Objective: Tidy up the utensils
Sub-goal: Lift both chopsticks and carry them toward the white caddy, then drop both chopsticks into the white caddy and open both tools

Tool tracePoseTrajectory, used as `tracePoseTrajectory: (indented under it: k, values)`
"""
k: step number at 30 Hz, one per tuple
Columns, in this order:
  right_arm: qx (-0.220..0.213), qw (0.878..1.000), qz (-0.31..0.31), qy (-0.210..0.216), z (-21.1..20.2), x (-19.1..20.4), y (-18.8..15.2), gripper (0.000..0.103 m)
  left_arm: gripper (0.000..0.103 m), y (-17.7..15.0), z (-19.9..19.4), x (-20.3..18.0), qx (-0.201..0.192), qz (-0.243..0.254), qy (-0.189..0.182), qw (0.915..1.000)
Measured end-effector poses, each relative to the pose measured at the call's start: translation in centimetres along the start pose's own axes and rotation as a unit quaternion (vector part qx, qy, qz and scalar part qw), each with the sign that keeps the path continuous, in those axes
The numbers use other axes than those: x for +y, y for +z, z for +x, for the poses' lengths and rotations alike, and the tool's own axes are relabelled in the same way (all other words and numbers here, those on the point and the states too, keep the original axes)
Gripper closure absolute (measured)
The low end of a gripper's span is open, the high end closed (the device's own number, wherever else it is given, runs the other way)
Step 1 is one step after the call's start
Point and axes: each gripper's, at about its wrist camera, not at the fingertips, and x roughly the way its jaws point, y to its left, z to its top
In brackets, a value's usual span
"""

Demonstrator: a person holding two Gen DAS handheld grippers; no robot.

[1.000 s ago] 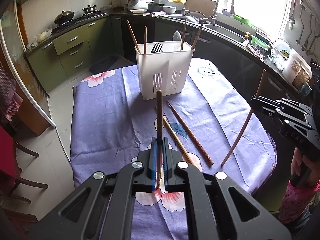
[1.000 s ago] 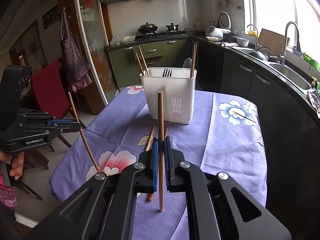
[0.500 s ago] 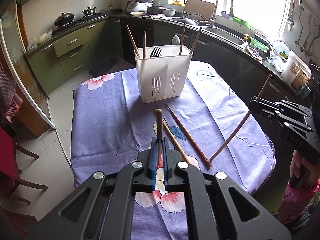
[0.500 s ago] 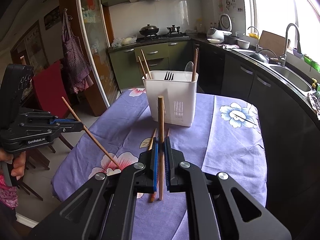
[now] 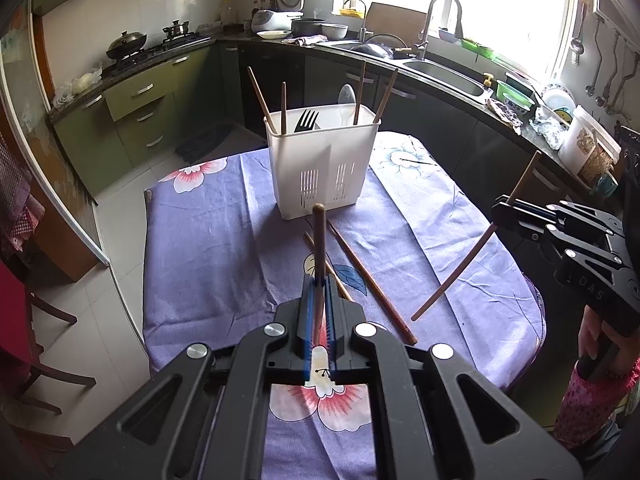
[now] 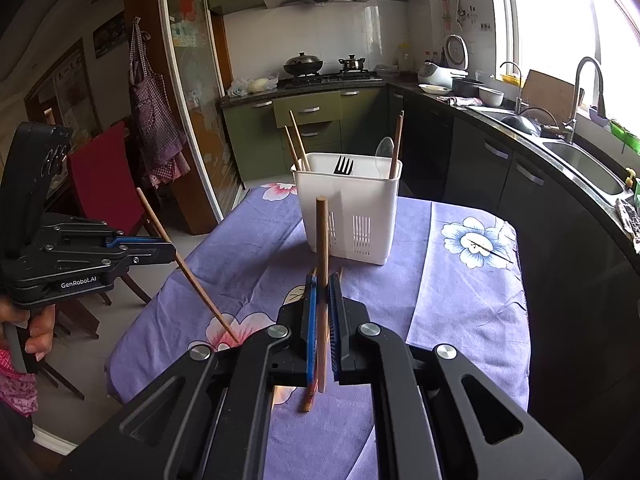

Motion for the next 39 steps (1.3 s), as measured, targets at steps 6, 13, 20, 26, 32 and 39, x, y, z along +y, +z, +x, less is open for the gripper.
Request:
tracePoseTrajectory:
  k: [6,13,20,26,32,39]
  values:
    - [-0.011,1.0,-0.012,0.002,-0.6,0.3,3.0,0.096,0.098,2.0,-0.9,-0.6,-0.012,0.01,-0.009,0.9998]
    - [-0.029,0.999,-0.022,0.004,-0.8,0.1,8.3,0.096,0.098,6.1,-2.0,-1.1,-0.039,0.024,-0.019,0.9988]
    - [-0.044,0.999,-0.023,0.002,0.1,-0.5,13.6,0.096,0.098,10.9,-2.6,-1.5,-0.064,0.036,-0.029,0.9969]
    - [-0.059,0.998,-0.014,0.002,0.8,-1.5,17.7,0.096,0.098,14.8,-3.0,-1.9,-0.085,0.046,-0.029,0.9949]
    - [-0.085,0.996,-0.002,0.002,1.4,-2.9,21.4,0.096,0.098,18.3,-2.3,-1.4,-0.096,0.038,-0.026,0.9943]
    - [-0.093,0.995,0.004,-0.022,4.0,-4.4,24.8,0.096,0.098,21.7,-0.6,-0.4,-0.104,0.026,-0.009,0.9942]
